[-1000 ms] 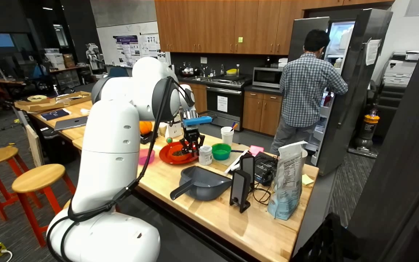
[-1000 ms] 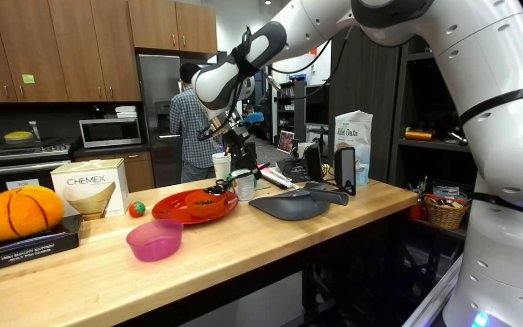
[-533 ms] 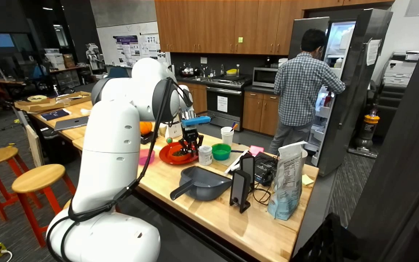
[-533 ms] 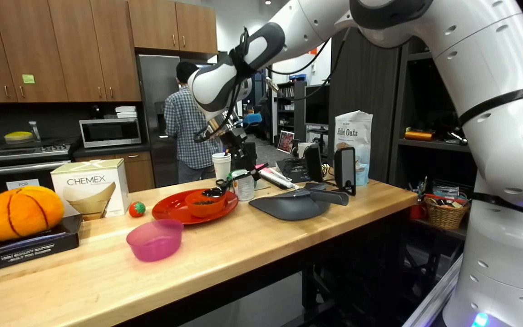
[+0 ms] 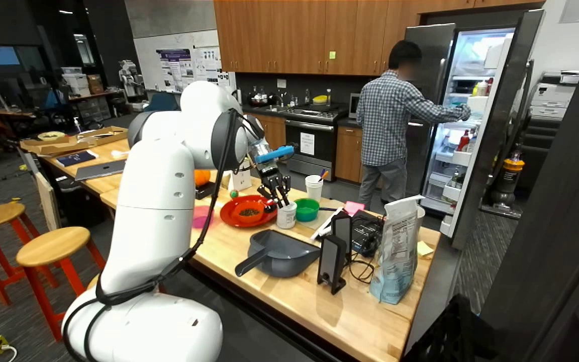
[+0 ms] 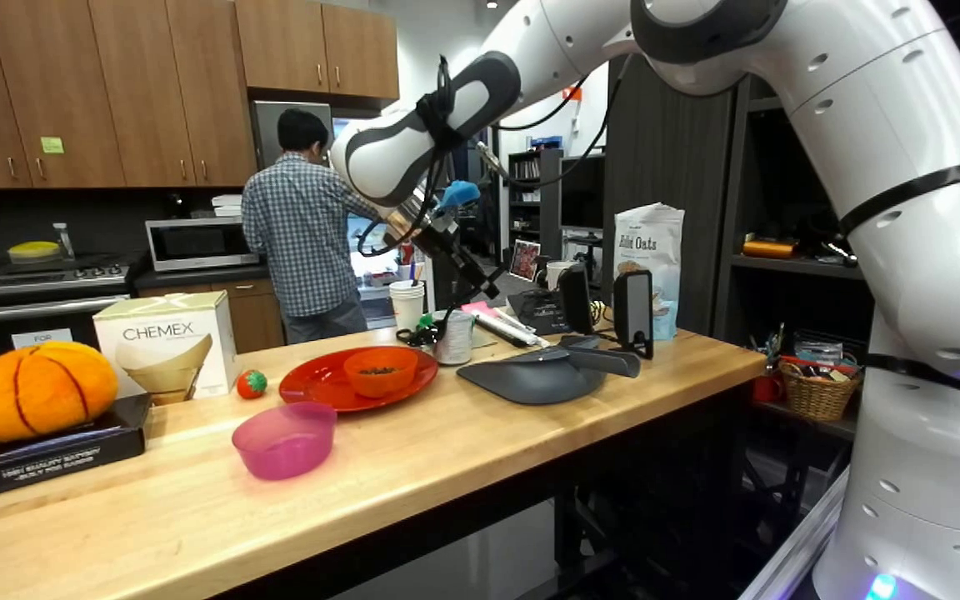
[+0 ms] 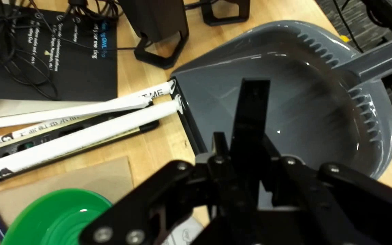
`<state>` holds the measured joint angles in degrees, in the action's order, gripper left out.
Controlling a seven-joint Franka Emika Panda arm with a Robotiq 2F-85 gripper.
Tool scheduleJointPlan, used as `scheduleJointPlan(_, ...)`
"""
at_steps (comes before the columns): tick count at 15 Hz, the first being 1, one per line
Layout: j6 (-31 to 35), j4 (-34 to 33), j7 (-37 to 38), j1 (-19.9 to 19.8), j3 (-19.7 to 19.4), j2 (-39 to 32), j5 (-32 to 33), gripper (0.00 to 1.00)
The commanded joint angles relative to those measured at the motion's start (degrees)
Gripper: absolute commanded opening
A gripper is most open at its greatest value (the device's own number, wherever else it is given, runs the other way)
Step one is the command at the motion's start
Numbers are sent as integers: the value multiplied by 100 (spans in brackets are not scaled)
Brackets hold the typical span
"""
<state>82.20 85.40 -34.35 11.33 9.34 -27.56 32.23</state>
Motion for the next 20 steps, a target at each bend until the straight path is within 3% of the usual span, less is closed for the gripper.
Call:
scheduleJointPlan(1, -370, -394, -311, 124, -37, -210, 374, 6)
scheduleJointPlan(12, -250, -956, -622, 291, 12, -320, 612, 6)
scheduleJointPlan(20, -184, -844, -765, 337, 57, -411, 530, 6)
